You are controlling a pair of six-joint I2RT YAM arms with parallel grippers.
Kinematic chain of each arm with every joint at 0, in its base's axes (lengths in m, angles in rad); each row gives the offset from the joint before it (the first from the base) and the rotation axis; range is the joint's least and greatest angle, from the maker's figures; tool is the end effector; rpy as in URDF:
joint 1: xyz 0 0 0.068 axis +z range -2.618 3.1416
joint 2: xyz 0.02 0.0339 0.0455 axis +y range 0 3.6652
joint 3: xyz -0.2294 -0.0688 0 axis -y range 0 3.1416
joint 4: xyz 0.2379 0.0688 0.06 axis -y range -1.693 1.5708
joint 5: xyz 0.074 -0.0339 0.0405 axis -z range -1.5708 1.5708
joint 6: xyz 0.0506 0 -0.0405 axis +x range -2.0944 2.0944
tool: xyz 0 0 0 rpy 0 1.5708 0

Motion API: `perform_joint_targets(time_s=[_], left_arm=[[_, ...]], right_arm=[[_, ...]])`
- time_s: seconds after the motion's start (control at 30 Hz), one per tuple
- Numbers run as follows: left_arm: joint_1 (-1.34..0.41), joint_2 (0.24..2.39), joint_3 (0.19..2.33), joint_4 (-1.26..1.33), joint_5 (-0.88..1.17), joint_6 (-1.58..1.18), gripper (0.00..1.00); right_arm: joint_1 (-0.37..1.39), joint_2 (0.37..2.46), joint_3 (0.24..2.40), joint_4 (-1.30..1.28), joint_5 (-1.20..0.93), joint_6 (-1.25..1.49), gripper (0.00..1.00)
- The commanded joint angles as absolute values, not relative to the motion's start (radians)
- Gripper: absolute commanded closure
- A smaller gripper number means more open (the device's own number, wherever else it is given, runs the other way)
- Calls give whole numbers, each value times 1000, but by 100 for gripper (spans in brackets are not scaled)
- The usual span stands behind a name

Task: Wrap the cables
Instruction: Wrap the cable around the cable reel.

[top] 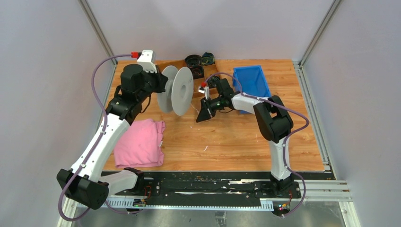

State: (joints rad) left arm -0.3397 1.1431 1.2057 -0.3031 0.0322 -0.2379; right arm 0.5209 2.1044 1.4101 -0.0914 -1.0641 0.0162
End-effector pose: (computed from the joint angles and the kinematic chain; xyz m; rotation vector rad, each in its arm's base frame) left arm 0.2630 -0.0947 0.3673 0.1164 1.8294 -0.4378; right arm 0.3488 0.2512 0.1352 -1.0848 2.0269 1.5131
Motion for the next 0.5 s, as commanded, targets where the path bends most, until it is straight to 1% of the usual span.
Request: perform_joint_targets(time_s=[0.0,0.27,0.47], left_arm=[[-312,1145,1278,-272,-62,-297,100],[-279,1164,1299,-283,-113,-340,100],[-271,1166,1285,-278,-212,-341,100]], right_arm=[[555,2066,1345,-56,-1035,13,86],[591,2030,1274,-54,-1012,0,87],[642,1988,1224,-35,-970,15,94]])
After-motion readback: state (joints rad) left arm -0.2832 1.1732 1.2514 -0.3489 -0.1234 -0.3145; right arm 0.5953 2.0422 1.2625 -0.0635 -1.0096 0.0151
